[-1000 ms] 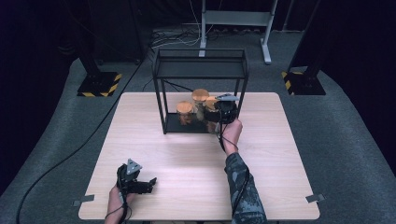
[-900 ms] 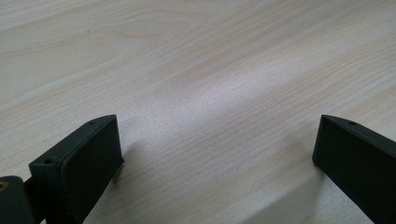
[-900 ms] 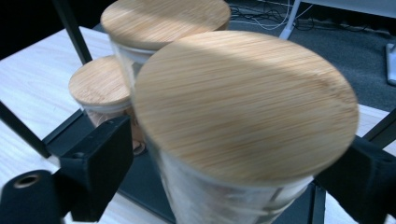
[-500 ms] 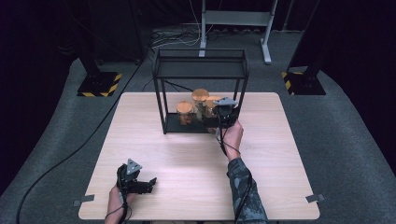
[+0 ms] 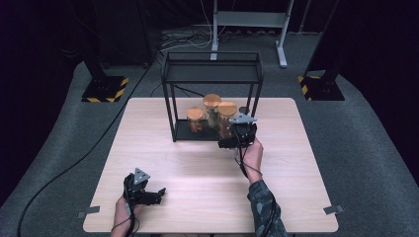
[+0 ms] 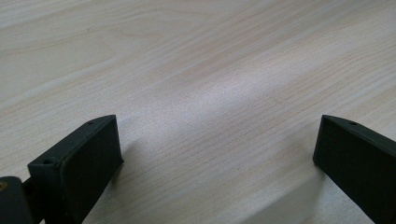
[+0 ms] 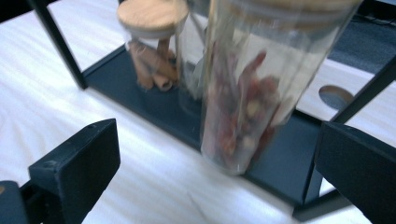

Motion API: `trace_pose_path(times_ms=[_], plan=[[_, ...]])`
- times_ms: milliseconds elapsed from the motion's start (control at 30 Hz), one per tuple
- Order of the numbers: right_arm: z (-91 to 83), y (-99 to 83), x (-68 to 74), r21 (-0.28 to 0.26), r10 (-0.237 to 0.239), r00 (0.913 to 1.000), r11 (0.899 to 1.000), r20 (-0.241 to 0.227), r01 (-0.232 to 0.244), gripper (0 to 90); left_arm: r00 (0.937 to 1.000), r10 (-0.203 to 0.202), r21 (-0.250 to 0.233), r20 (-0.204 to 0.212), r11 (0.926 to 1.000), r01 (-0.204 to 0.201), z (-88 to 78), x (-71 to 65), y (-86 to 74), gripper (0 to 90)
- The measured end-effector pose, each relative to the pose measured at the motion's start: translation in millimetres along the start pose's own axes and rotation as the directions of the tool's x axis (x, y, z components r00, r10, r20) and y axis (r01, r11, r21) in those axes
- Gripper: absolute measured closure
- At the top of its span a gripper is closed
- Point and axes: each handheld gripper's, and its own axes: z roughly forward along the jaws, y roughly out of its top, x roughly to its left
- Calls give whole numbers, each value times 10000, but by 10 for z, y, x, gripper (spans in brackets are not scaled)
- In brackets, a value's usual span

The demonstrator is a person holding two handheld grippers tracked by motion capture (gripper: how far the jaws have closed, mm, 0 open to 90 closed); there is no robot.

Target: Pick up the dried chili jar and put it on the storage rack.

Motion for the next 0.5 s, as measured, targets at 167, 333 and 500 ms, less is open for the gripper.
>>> trace_pose_path(times_ms=[167, 333, 500], plan=[[-102, -176, 37, 281, -227, 9997, 9993, -37, 228, 0, 10000, -34, 3, 4, 10000, 34, 2, 1, 1, 4], [-183, -380, 60, 561, -275, 9996, 9980, -68, 278, 0, 10000, -37, 4, 3, 10000, 37, 3, 1, 2, 4], [-258, -580, 55, 727, -235, 9997, 9971, 6, 234, 0, 10000, -37, 4, 2, 10000, 37, 3, 2, 2, 4]])
